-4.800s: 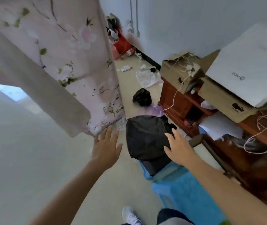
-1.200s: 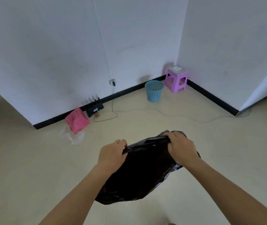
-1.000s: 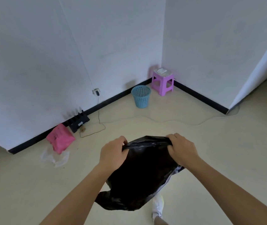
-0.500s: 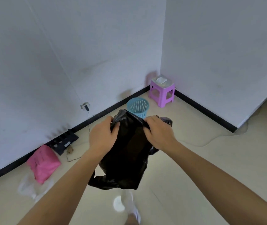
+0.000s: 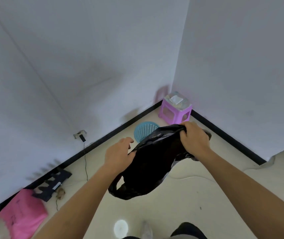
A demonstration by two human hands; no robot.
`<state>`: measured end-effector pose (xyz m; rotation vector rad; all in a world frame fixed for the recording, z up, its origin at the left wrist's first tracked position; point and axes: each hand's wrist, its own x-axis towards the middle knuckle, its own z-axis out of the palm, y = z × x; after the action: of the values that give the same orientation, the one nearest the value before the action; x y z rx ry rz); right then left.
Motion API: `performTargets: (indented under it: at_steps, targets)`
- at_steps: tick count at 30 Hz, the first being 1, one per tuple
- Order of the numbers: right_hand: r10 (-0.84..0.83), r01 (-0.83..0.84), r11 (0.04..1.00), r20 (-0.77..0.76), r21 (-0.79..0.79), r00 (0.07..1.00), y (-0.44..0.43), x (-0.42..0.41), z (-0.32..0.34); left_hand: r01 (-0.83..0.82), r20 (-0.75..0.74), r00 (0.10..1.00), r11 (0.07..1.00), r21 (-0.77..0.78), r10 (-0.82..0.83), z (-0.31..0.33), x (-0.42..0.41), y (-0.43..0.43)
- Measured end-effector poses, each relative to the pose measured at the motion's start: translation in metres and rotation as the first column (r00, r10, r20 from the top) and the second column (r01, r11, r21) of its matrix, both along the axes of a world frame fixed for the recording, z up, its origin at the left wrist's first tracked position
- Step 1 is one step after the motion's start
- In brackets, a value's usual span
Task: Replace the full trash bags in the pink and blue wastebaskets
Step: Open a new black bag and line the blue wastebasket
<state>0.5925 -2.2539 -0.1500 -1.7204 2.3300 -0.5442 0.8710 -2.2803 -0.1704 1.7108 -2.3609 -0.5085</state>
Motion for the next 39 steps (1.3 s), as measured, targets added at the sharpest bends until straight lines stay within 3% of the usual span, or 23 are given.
performTargets:
  at_steps: [6, 11, 17, 22, 29, 33, 36, 39]
  targets:
    - [-0.078, 0.078, 0.997, 0.057, 0.008, 0.995, -0.081, -0.029, -0.024, 0.047, 0.078, 0.996, 0.999, 0.019, -0.049, -0.023, -0.029, -0.106]
    - [-0.116, 0.113, 0.993, 0.119, 0.027, 0.986, -0.167, -0.056, -0.066, -0.086, 0.154, 0.986, 0.977, 0.194, 0.056, -0.055, -0.066, -0.190]
    - [-0.132, 0.112, 0.986, 0.169, 0.124, 0.977, -0.282, -0.088, -0.116, -0.053, 0.321, 0.946, 0.952, 0.303, -0.050, -0.088, -0.092, -0.294]
    - [-0.137, 0.092, 0.975, 0.221, 0.202, 0.966, -0.368, -0.104, -0.161, -0.068, 0.262, 0.965, 0.947, 0.315, -0.018, -0.129, -0.122, -0.378]
    - [-0.223, 0.117, 0.939, 0.316, 0.322, 0.922, -0.420, -0.085, -0.299, -0.164, 0.054, 0.986, 0.831, 0.532, 0.160, -0.275, -0.136, -0.444]
    - [-0.309, 0.146, 0.904, 0.376, 0.403, 0.874, -0.425, -0.055, -0.408, -0.088, 0.007, 0.995, 0.802, 0.591, 0.104, -0.388, -0.142, -0.457]
    - [-0.264, 0.039, 0.881, 0.421, 0.471, 0.868, -0.424, -0.032, -0.477, -0.080, 0.033, 0.997, 0.760, 0.645, 0.077, -0.458, -0.136, -0.464]
    - [-0.182, -0.089, 0.812, 0.395, 0.576, 0.900, -0.422, -0.012, -0.528, -0.129, 0.024, 0.988, 0.732, 0.668, 0.153, -0.504, -0.125, -0.473]
